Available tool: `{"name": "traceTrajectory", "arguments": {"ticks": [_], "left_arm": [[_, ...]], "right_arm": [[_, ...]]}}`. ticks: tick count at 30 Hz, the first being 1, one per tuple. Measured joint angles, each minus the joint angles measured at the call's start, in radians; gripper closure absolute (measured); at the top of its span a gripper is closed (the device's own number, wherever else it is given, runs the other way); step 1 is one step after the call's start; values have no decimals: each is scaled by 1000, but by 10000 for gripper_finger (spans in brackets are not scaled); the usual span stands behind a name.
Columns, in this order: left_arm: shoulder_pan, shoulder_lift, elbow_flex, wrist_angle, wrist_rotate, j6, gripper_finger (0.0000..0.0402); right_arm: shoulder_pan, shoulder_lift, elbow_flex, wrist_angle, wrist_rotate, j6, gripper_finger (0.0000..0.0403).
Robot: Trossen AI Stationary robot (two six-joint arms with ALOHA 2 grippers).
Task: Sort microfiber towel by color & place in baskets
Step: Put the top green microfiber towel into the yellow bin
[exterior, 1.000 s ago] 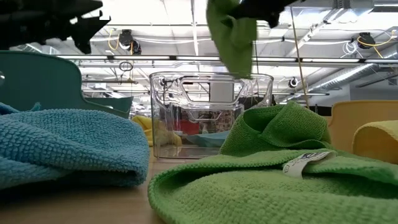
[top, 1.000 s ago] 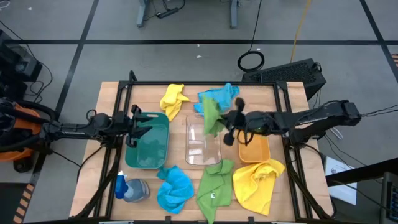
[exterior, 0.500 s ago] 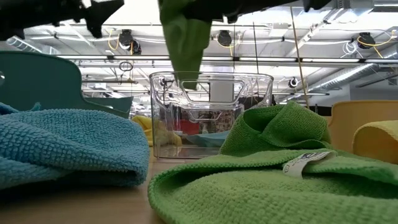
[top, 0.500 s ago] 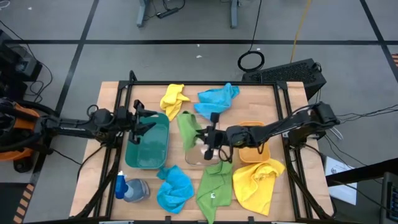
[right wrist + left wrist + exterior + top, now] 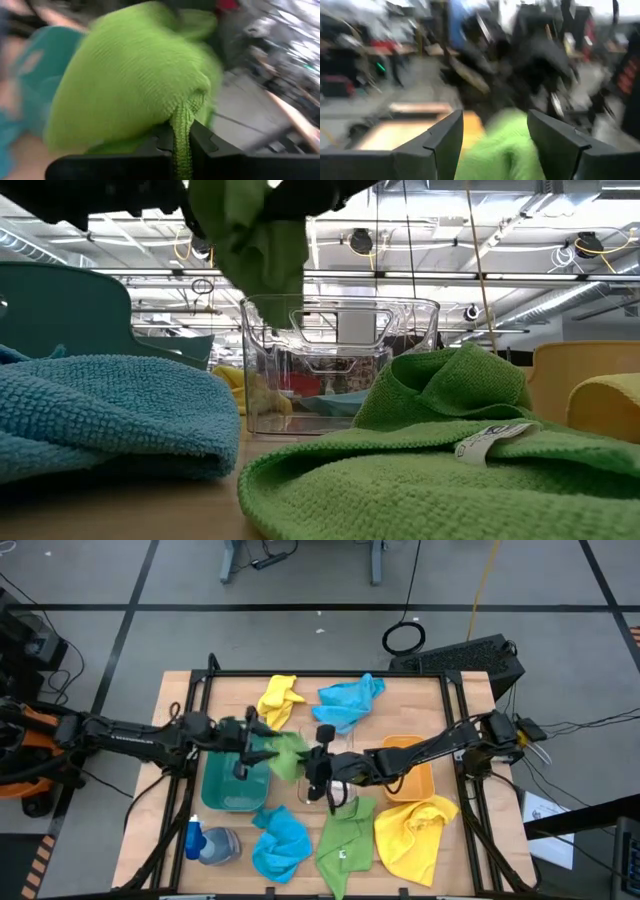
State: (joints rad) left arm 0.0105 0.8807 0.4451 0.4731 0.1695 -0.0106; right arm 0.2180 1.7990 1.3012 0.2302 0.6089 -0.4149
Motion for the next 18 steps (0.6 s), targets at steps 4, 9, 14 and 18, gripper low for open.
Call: {"name": "traceTrajectory", "arguments": {"ticks": [4, 9, 14, 18], "left_arm": [[-5, 42, 34, -58, 6, 2, 175], [-6, 70, 48, -63, -64, 27, 175], [-6, 74, 49, -65, -128, 28, 175], [-6, 74, 49, -66, -145, 52, 175]], "right_arm": [[0, -13, 0, 6, 100, 13, 394], [0, -19, 0, 65, 100, 19, 373], [0, -19, -1, 94, 100, 52, 327], [0, -19, -1, 102, 100, 67, 287]]}}
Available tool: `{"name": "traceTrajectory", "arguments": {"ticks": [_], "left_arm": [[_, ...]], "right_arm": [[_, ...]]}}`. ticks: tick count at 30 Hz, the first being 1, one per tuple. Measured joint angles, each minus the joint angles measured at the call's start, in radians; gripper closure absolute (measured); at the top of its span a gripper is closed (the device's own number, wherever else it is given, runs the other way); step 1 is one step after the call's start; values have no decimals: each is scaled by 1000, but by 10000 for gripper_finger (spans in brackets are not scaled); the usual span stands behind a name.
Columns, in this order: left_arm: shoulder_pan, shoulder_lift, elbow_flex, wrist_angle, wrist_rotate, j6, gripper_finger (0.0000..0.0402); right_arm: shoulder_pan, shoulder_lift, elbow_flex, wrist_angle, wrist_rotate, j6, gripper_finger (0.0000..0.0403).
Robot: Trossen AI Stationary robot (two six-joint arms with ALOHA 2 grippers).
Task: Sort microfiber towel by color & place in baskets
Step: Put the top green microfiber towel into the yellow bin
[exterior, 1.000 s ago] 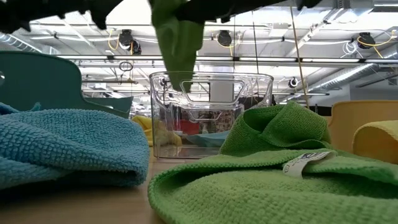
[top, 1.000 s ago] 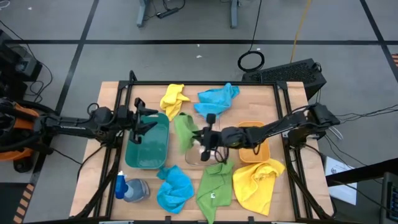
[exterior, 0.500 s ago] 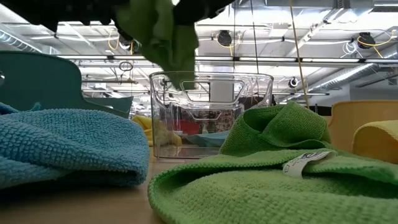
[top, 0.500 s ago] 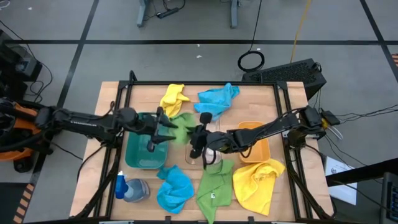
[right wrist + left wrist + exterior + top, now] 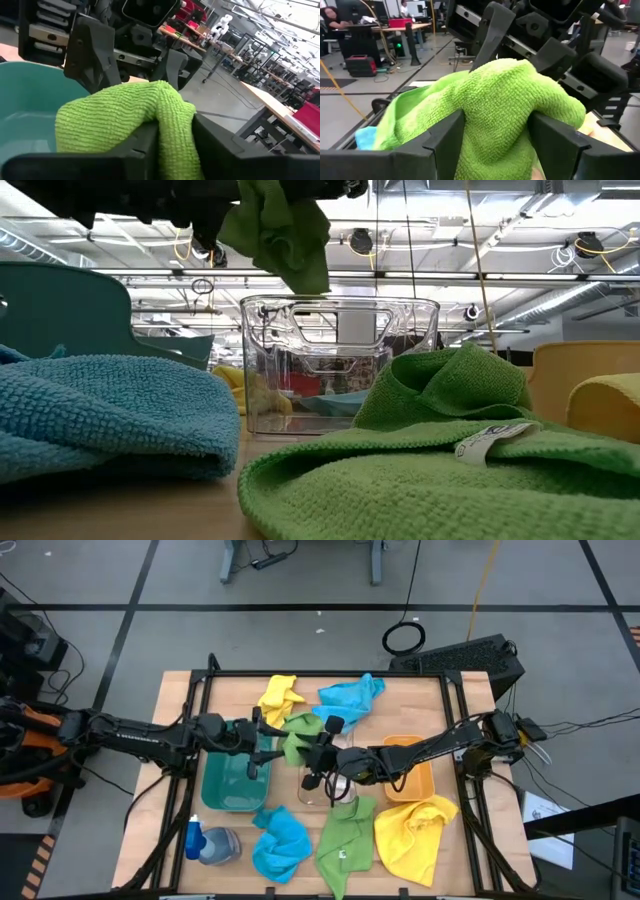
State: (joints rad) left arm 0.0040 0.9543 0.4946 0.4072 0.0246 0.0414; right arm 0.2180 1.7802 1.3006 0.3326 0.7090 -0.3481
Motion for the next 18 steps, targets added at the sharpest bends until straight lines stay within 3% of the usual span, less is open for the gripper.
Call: {"name": "traceTrajectory", "arguments": {"ticks": [5, 8, 16, 18], "left_arm": [[0, 0, 0, 7, -1, 45, 177], [-2, 11, -1, 35, -19, 99, 199], [-30, 49, -4, 76, -49, 164, 377], [-41, 48, -5, 88, -53, 175, 387]], "right_arm": [[-1, -1, 0, 0, -3, 74, 254], [-1, -2, 0, 0, -20, 144, 235], [-6, -6, 0, -13, -41, 240, 166], [-9, -6, 0, -14, -48, 276, 150]]}}
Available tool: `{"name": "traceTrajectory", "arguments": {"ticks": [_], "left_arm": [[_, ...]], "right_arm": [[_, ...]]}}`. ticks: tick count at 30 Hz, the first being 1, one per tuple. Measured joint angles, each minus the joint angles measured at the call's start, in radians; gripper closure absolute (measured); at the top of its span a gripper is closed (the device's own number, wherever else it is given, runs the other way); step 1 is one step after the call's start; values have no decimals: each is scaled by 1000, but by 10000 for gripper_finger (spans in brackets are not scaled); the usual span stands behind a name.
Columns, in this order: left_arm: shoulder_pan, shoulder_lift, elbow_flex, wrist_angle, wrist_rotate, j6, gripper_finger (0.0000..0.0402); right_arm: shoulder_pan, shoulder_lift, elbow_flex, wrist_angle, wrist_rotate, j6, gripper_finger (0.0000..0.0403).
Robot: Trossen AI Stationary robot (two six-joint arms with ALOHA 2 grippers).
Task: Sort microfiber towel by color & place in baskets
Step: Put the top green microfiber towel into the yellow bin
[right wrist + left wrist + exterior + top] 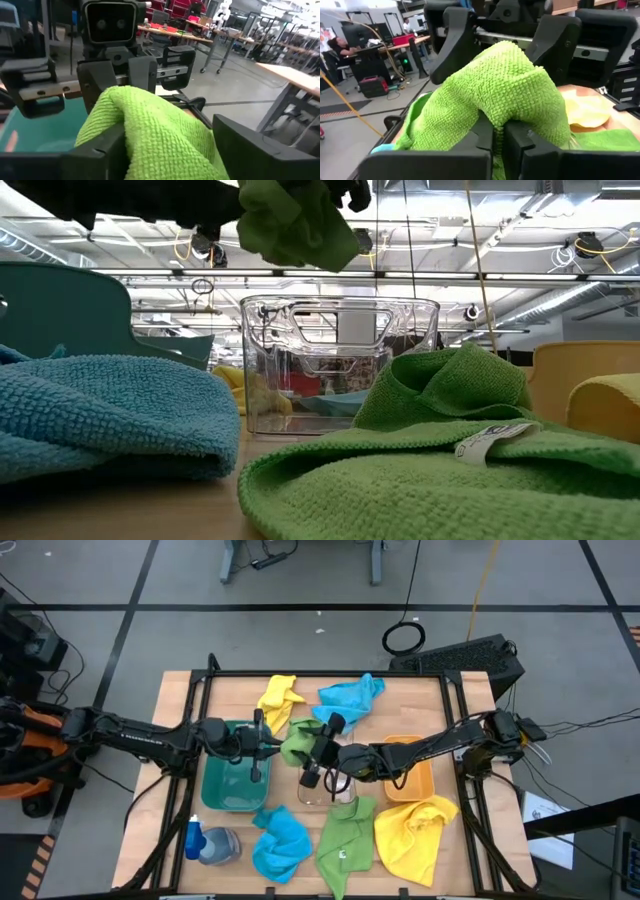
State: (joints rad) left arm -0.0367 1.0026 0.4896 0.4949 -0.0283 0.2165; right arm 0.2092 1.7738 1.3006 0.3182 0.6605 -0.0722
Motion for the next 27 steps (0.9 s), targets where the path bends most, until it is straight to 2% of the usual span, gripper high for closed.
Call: {"name": "traceTrajectory", "arguments": {"ticks": [7, 10, 14, 27], "left_arm": [[-14, -2, 0, 17, -45, 11, 389], [-12, -4, 3, 42, -76, 10, 394], [-12, -3, 3, 71, -87, 1, 395], [-13, -4, 3, 76, -67, -30, 391]], "right_arm": [[8, -25, 1, -74, -14, 97, 124], [24, -48, 0, -161, -44, 144, 124], [29, -58, 0, -181, -104, 165, 124], [28, -46, 0, -163, -66, 167, 124]]}}
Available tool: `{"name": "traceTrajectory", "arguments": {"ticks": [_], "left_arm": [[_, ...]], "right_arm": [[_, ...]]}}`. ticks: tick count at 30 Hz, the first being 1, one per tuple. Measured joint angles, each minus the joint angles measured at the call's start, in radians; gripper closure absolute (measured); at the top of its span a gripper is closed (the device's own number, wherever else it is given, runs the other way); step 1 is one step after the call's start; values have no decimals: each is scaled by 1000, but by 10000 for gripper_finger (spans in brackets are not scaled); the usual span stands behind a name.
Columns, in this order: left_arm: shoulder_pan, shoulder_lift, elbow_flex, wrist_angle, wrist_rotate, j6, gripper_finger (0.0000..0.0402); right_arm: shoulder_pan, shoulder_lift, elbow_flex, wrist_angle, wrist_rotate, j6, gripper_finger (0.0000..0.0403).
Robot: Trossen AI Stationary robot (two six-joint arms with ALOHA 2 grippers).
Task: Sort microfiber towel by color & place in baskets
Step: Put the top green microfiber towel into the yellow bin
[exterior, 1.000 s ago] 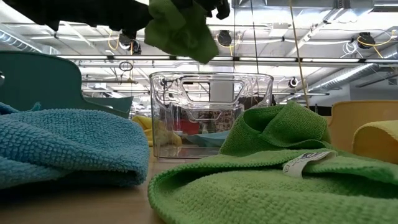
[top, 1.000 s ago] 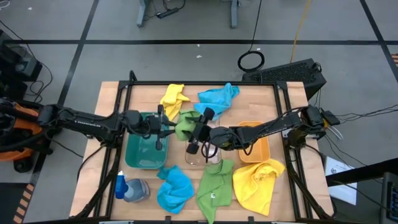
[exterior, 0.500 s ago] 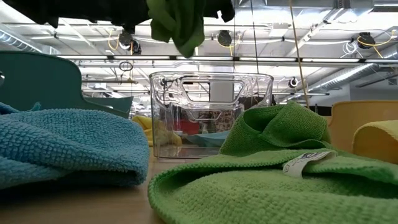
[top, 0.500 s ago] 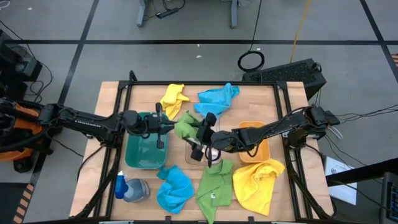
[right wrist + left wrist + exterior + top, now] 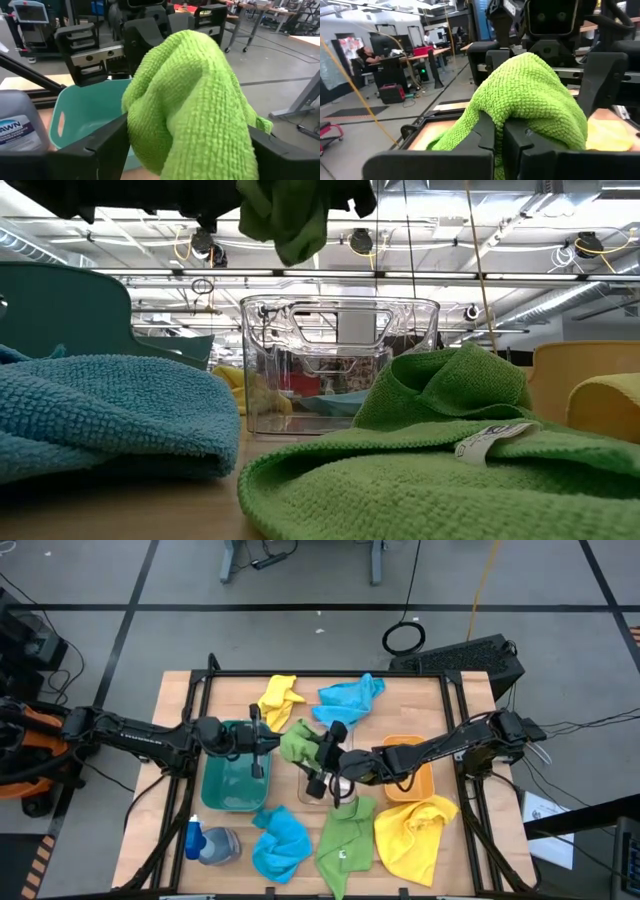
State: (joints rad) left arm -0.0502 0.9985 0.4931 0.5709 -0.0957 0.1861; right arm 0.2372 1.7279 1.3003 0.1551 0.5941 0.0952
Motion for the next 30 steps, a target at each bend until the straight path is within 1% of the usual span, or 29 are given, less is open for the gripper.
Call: {"name": "traceTrajectory", "arguments": {"ticks": [2, 4, 7, 9, 12, 15, 16, 17, 18, 21, 24, 26, 30], "left_arm": [[0, 0, 0, 0, 55, -15, 387], [0, 0, 0, 0, 109, -24, 385], [0, 0, 0, 0, 139, -35, 383], [0, 0, 0, 0, 144, -61, 380], [0, 0, 0, -1, 147, -76, 359], [0, -1, 0, -22, 149, -76, 318], [0, -1, 0, -35, 151, -76, 302], [0, -1, 0, -50, 151, -76, 283], [0, -1, 0, -63, 151, -76, 265], [-1, -1, 0, -84, 152, -76, 215], [-1, -1, 0, -89, 154, -77, 181], [-1, -1, 0, -90, 155, -77, 171], [-1, -1, 0, -95, 155, -78, 167]], "right_arm": [[-6, 0, 0, 0, -1, 0, 126], [-13, 0, 0, -1, -1, 1, 136], [-22, 0, 0, 0, -6, 3, 171], [-21, 0, 0, 0, -9, -4, 207], [-21, 0, 0, -2, -8, -29, 278], [-21, 0, -1, -15, -5, -58, 355], [-21, 0, -1, -23, -5, -72, 376], [-21, -1, -1, -32, -5, -84, 386], [-21, -6, -1, -47, -4, -92, 388], [-19, -32, -2, -104, 0, -93, 375], [-12, -76, -2, -198, 9, -68, 373], [-7, -105, -1, -282, 11, -36, 379], [6, -169, -1, -409, 11, 40, 390]]}}
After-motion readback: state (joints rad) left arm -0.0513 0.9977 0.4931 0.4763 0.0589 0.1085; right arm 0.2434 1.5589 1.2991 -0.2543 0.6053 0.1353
